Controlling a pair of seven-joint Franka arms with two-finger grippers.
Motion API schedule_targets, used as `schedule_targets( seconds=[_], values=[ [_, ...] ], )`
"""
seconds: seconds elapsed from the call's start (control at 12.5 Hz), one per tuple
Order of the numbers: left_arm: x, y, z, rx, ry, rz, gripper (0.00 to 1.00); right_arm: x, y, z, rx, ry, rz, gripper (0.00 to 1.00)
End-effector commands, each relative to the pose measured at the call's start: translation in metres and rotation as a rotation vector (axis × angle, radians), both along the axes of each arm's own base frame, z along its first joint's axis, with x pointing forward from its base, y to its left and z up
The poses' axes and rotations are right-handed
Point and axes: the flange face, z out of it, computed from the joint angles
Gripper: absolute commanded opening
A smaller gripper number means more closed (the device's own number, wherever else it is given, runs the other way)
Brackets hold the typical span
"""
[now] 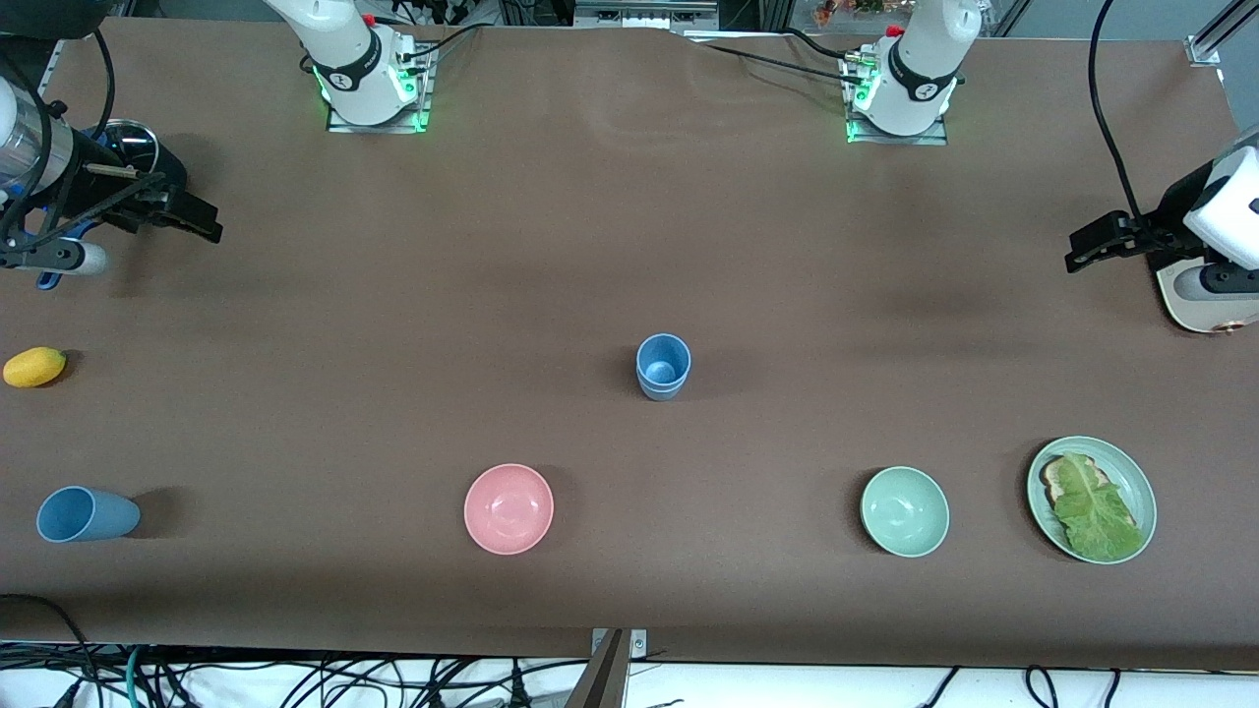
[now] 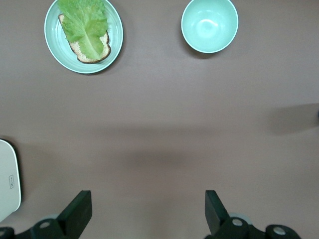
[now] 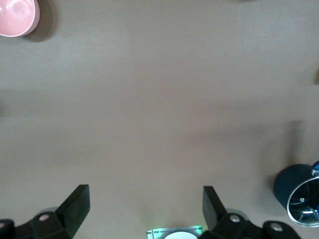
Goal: Stack blue cups with both arms
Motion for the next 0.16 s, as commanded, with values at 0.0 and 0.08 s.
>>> schedule_targets(
  seconds=[0.0, 0.08],
  values=[
    [0.0013, -0.0002, 0.0042, 0.008, 0.004, 0.000, 1.00, 0.0037, 0.0023, 0.0130, 0.017, -0.021, 0.017, 1.00],
    [0.0013, 0.0007, 0.0042, 0.009, 0.004, 0.002, 1.00, 0.0034, 0.0019, 0.0128, 0.014, -0.019, 0.019, 1.00]
  ],
)
